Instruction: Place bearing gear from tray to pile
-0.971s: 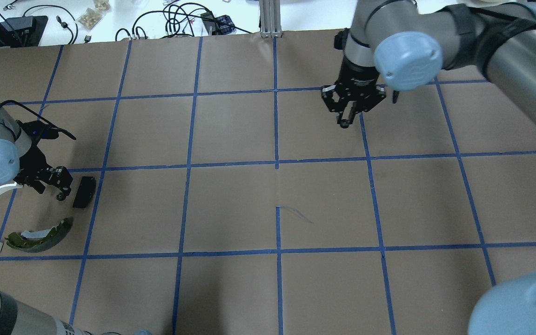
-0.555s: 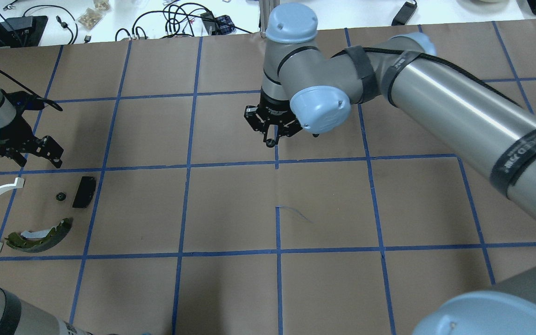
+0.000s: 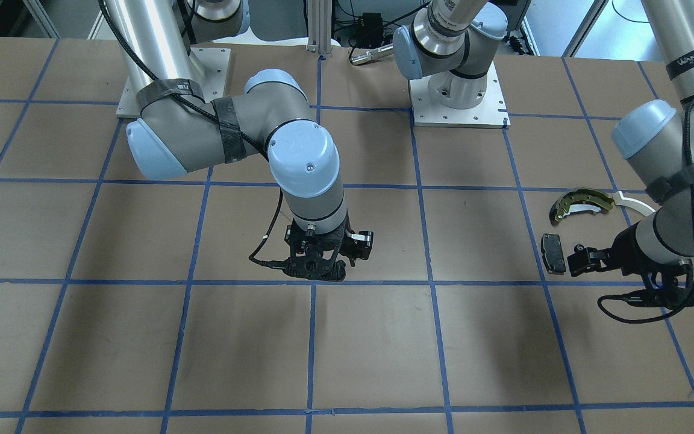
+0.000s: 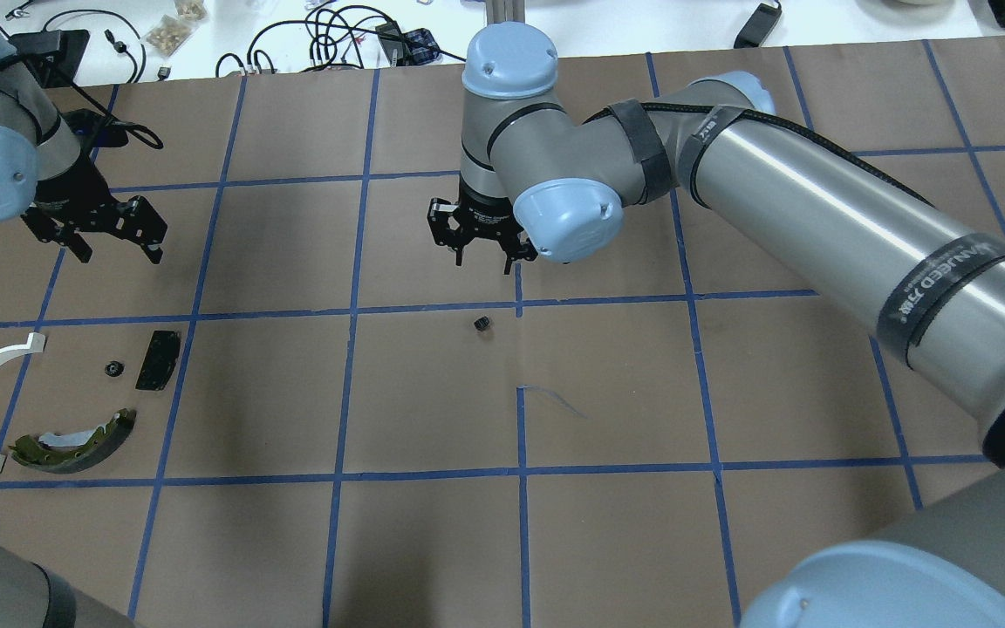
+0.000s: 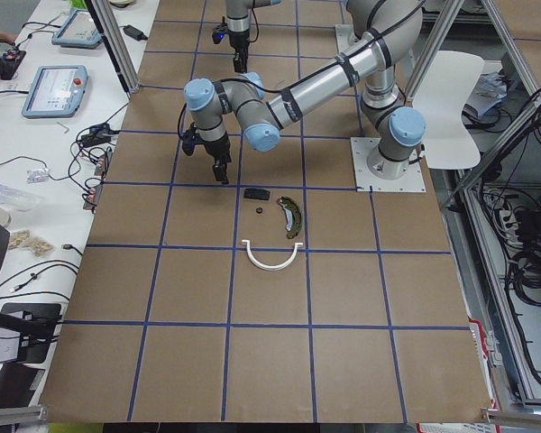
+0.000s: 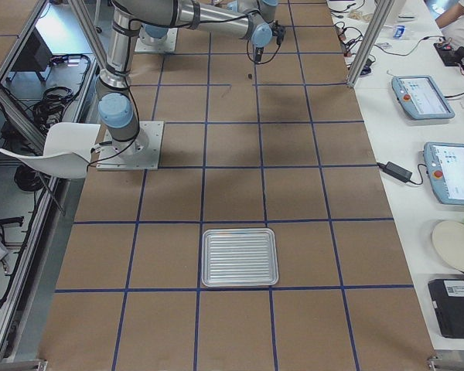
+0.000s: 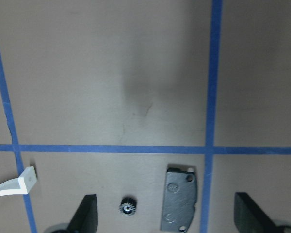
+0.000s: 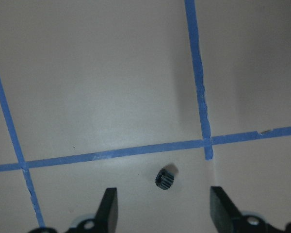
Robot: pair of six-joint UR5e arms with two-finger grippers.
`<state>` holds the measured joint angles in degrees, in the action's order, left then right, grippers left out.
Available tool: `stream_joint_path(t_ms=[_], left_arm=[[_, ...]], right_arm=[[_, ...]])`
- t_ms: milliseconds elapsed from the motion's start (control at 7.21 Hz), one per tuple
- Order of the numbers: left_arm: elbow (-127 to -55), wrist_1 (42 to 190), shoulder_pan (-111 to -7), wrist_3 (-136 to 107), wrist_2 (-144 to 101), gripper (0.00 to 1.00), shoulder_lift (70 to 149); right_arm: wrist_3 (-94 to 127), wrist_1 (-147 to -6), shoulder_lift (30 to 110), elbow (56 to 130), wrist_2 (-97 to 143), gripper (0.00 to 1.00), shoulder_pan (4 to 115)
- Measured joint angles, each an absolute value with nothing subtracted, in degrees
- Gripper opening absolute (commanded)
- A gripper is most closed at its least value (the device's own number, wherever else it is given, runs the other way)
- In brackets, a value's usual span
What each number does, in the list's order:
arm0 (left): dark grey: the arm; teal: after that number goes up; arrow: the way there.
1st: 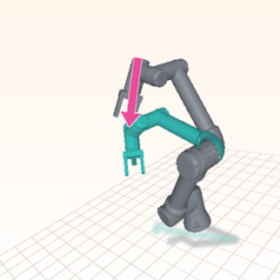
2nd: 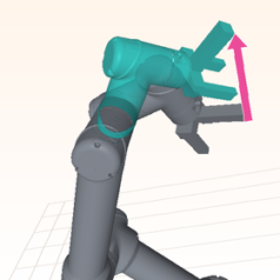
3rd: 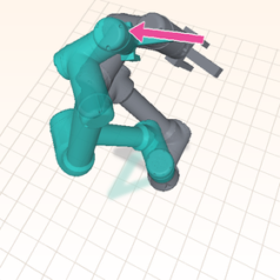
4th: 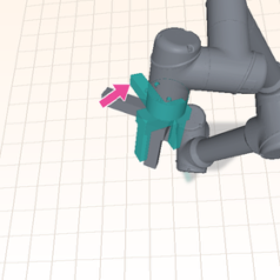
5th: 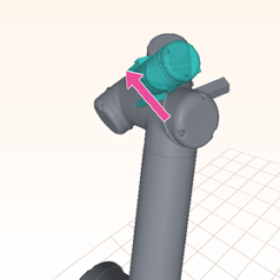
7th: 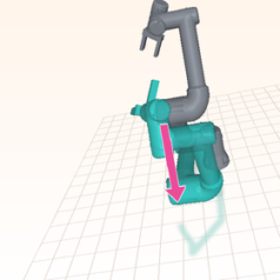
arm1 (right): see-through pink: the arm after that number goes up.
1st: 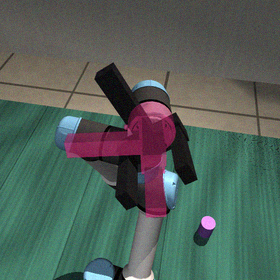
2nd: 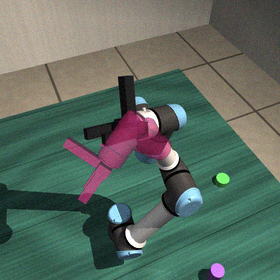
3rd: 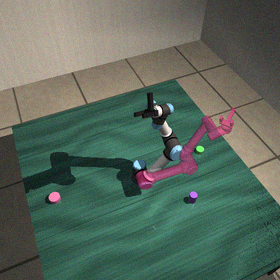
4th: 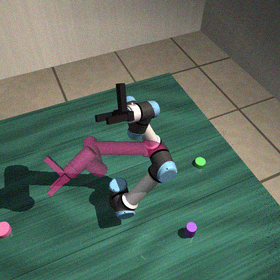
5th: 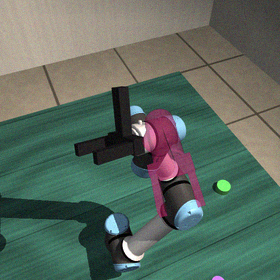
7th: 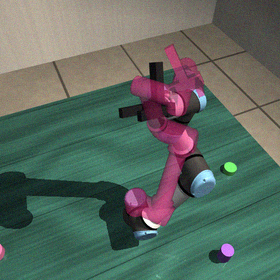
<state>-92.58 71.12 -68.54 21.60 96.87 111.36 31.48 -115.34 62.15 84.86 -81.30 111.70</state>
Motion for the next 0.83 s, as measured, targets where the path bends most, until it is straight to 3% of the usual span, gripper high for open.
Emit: stream_joint_path(t_ms=[416, 832], left_arm=[[-92.39, 71.14, -76.82, 15.10, 93.98, 1.00, 110.57], [-92.51, 70.85, -85.18, 10.08, 90.95, 1.00, 111.62]], right_arm=[[26.72, -110.47, 64.86, 81.28, -82.83, 1.00, 107.21], [12.63, -96.92, 74.37, 80.19, -86.21, 1.00, 96.38]])
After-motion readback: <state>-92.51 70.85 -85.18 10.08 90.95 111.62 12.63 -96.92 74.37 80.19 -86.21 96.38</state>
